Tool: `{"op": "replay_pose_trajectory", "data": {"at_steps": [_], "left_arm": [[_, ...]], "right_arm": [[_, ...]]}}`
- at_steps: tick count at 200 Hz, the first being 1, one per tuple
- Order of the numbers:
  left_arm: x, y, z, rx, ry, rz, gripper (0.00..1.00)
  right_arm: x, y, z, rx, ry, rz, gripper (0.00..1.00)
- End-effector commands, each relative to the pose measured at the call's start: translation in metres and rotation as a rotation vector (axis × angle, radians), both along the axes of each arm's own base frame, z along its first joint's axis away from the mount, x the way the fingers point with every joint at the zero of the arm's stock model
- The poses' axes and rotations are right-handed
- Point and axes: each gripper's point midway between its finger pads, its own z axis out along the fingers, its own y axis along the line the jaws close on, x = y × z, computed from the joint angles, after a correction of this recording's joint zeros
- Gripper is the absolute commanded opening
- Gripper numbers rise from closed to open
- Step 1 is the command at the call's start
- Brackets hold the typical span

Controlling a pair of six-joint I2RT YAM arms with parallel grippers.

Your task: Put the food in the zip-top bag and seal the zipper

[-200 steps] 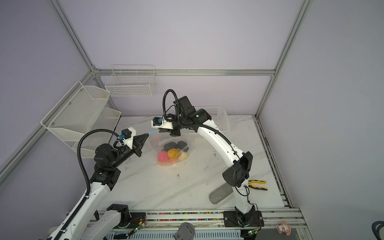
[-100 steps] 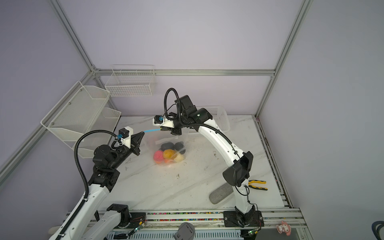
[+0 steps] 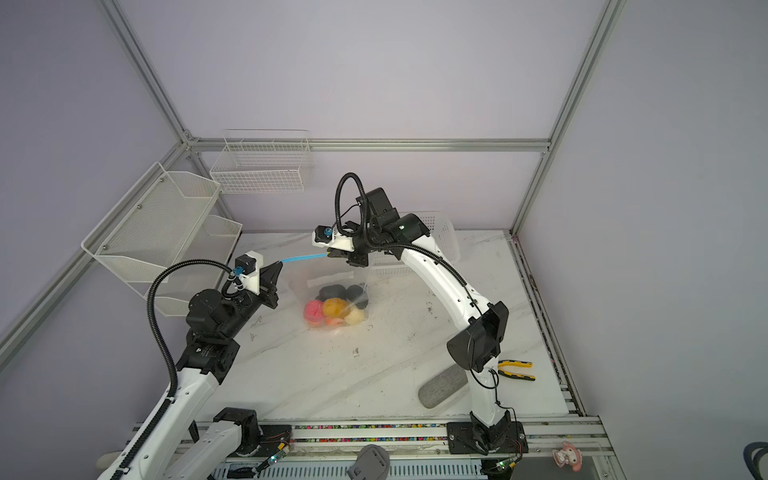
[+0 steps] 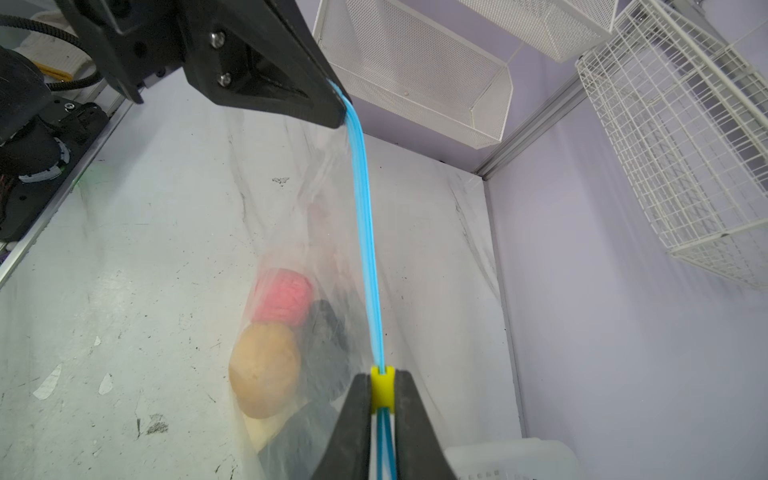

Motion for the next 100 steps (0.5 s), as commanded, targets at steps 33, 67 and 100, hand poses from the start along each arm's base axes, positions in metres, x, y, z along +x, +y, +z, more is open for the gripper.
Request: {"op": "replay_pose_trajectory", "data": {"at_steps": [33, 67, 100], "left_arm": [[0.003, 0.014, 0.012, 0.04, -0.053, 0.083, 0.0], [0.003, 0.017, 0.012, 0.051, -0.057, 0.103, 0.0], [0.003, 0.021, 0.013, 0.056, -0.063, 0.125, 0.0]], "right_arm": [[0.01, -0.022, 0.004, -0.006, 0.008, -0.048, 0.13], [0.015, -0.031, 0.004, -0.008, 0.008, -0.067, 0.13], [0.019, -0.038, 0.004, -0.011, 0.009, -0.086, 0.13]]}}
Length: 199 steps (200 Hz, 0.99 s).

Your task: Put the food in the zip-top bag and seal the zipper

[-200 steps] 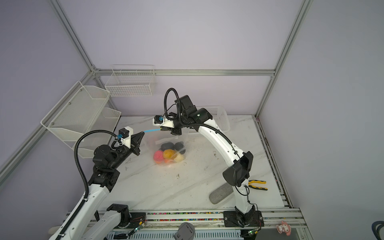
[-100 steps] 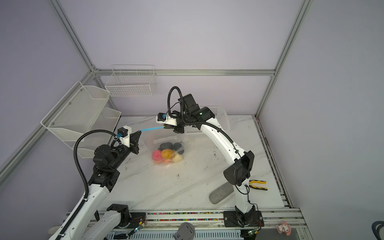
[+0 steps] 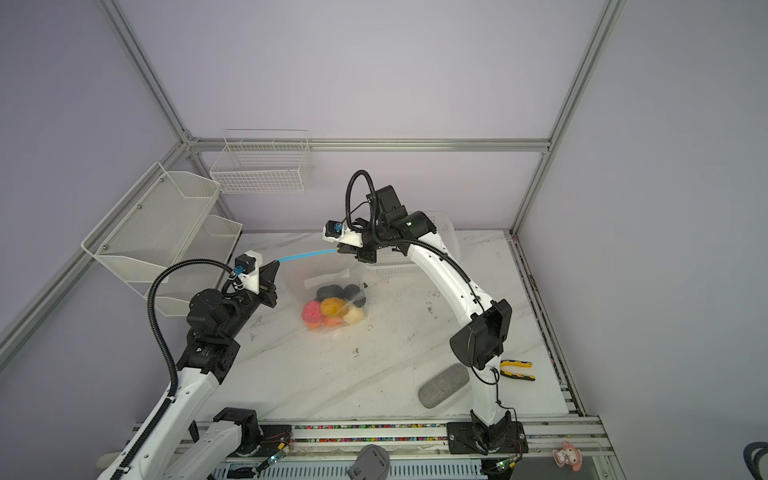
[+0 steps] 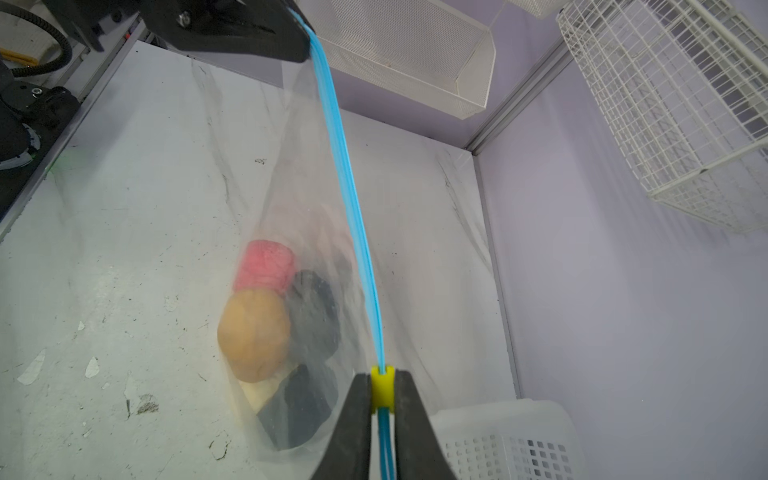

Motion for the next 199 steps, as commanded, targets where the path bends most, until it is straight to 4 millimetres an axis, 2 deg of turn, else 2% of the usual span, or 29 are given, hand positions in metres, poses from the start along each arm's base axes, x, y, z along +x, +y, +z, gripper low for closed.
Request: {"op": "replay_pose_trajectory", "data": {"at_steps": [1, 90, 199], "left_arm": [[-0.001, 0.012, 0.015, 0.033, -0.06, 0.067, 0.0], [0.0, 0.018, 0.017, 0.048, -0.067, 0.098, 0.0], [-0.001, 0.022, 0.019, 0.065, -0.065, 0.115, 0.0]], "right_arm": [[-0.001, -0.017, 0.014, 0.003, -0.011, -0.029, 0.13], [0.011, -0.046, 0.019, 0.002, -0.02, -0.09, 0.13], [0.023, -0.067, 0.016, 0.005, -0.006, -0.13, 0.13]]}}
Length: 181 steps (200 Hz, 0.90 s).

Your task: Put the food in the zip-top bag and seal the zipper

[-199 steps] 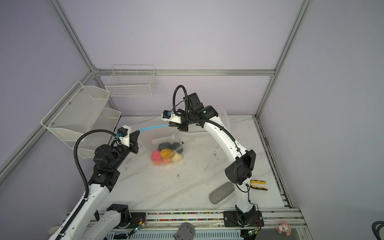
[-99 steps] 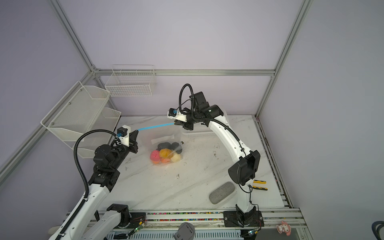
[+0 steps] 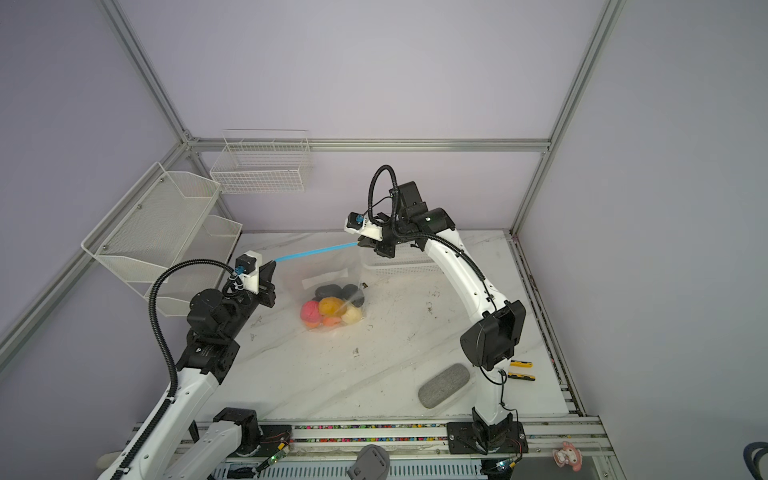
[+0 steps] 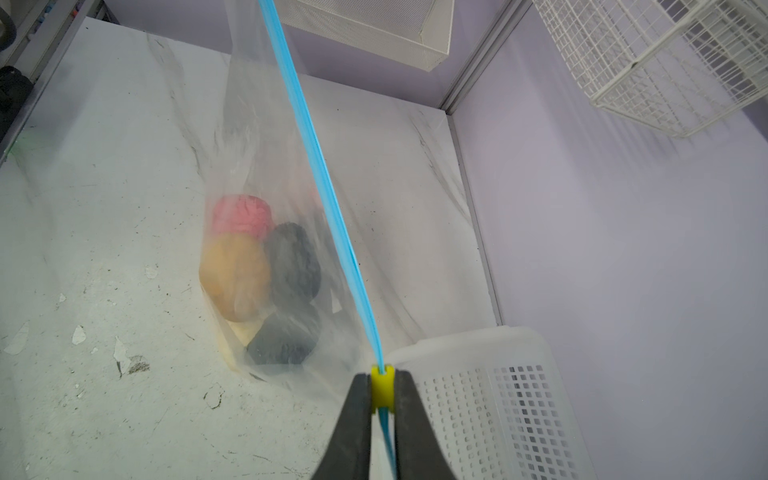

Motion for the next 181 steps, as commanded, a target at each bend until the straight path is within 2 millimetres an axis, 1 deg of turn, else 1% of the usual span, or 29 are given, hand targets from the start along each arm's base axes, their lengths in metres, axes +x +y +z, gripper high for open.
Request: {"op": "replay_pose_trajectory", "data": {"at_steps": [1, 40, 109, 126, 146, 164, 181], "left_arm": [[-0.003, 0.013, 0.023, 0.021, -0.07, 0.06, 0.0], [-0.003, 0.015, 0.023, 0.021, -0.071, 0.068, 0.0], [-0.004, 0.013, 0.025, 0.017, -0.076, 0.05, 0.0], [-0.005, 0.008, 0.026, 0.01, -0.082, 0.02, 0.0], [-0.008, -0.006, 0.032, 0.0, -0.1, -0.065, 0.0], [-0.013, -0.02, 0.039, -0.006, -0.13, -0.151, 0.0], [-0.019, -0.031, 0.047, 0.0, -0.156, -0.219, 0.0]], "right_arm": [[-0.004, -0.016, 0.017, 0.012, -0.025, -0.021, 0.13], [-0.001, -0.023, 0.018, 0.015, -0.028, -0.031, 0.13], [0.001, -0.031, 0.016, 0.01, -0.028, -0.047, 0.13], [-0.001, -0.03, 0.017, 0.02, -0.019, -0.04, 0.15], [-0.011, -0.026, 0.021, 0.041, -0.016, 0.001, 0.22], [-0.02, -0.019, 0.022, 0.044, -0.017, 0.035, 0.37], [-0.033, -0.006, 0.027, 0.051, -0.027, 0.072, 0.46]]}}
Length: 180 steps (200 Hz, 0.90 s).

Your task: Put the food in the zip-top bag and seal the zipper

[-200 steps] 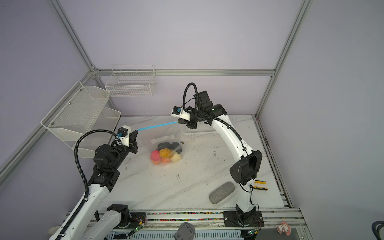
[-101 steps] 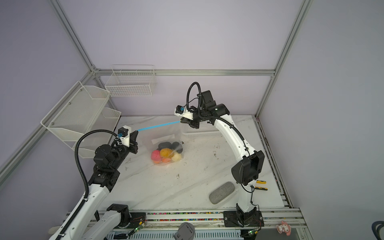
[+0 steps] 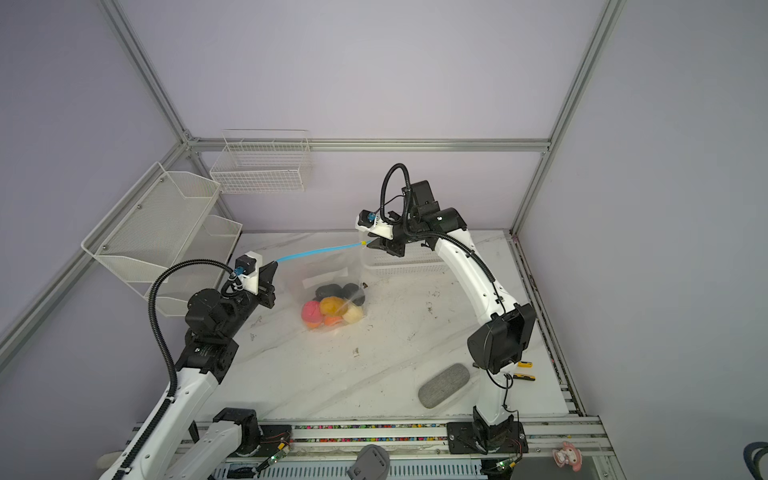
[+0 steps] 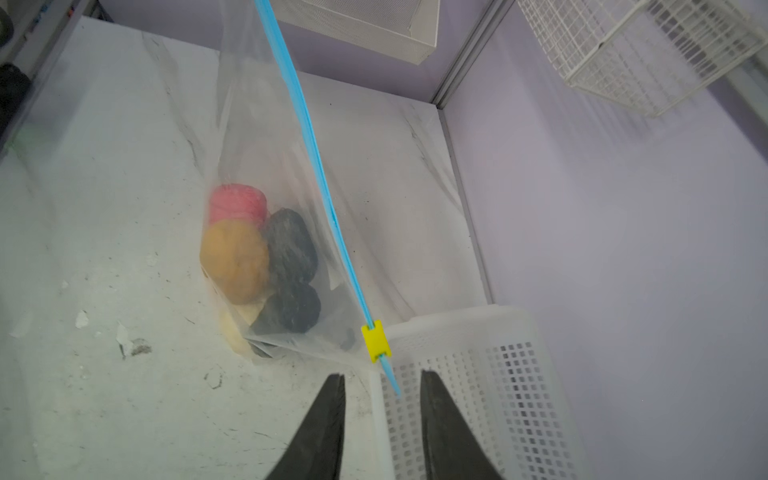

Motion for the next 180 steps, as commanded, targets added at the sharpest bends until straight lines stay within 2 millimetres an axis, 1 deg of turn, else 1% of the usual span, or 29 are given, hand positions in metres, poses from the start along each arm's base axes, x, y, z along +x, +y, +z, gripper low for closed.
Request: {"op": "replay_pose_trajectory", "data": {"at_steps": [1, 6, 21, 31, 42, 55, 68, 76, 97, 121, 133, 146, 157, 170, 180], "left_arm": [[-0.015, -0.018, 0.044, -0.004, -0.143, -0.123, 0.0], [-0.016, -0.02, 0.046, -0.004, -0.15, -0.136, 0.0], [-0.02, -0.026, 0.05, -0.001, -0.171, -0.171, 0.0], [-0.022, -0.028, 0.053, 0.001, -0.183, -0.186, 0.0], [-0.023, -0.028, 0.054, 0.002, -0.187, -0.189, 0.0], [-0.024, -0.03, 0.056, 0.004, -0.193, -0.199, 0.0], [-0.024, -0.03, 0.057, 0.002, -0.195, -0.2, 0.0], [-0.025, -0.03, 0.057, 0.002, -0.198, -0.204, 0.0], [-0.026, -0.031, 0.057, 0.002, -0.201, -0.206, 0.0], [-0.025, -0.029, 0.054, 0.0, -0.198, -0.198, 0.0], [-0.025, -0.029, 0.054, 0.001, -0.197, -0.198, 0.0], [-0.025, -0.029, 0.054, 0.001, -0.2, -0.196, 0.0], [-0.025, -0.029, 0.054, 0.0, -0.199, -0.196, 0.0], [-0.025, -0.029, 0.054, 0.0, -0.198, -0.196, 0.0], [-0.025, -0.029, 0.054, -0.002, -0.198, -0.197, 0.0]], "right_arm": [[-0.03, 0.014, 0.021, 0.031, -0.03, 0.081, 0.47], [-0.034, 0.019, 0.022, 0.032, -0.035, 0.094, 0.49], [-0.042, 0.036, 0.022, 0.031, -0.054, 0.121, 0.6], [-0.047, 0.048, 0.021, 0.026, -0.06, 0.147, 0.64], [-0.049, 0.058, 0.019, 0.018, -0.059, 0.167, 0.65], [-0.052, 0.07, 0.012, -0.014, -0.039, 0.194, 0.67], [-0.054, 0.081, 0.006, -0.038, -0.017, 0.213, 0.67], [-0.058, 0.085, 0.001, -0.061, -0.001, 0.229, 0.65], [-0.058, 0.093, -0.007, -0.082, 0.005, 0.231, 0.58], [-0.058, 0.094, -0.007, -0.079, 0.002, 0.227, 0.5], [-0.059, 0.094, -0.006, -0.079, 0.002, 0.229, 0.42], [-0.058, 0.094, -0.007, -0.082, 0.001, 0.223, 0.32], [-0.058, 0.094, -0.007, -0.082, 0.001, 0.217, 0.3], [-0.057, 0.093, -0.005, -0.082, -0.003, 0.212, 0.23], [-0.056, 0.093, -0.004, -0.08, -0.006, 0.208, 0.2]]}}
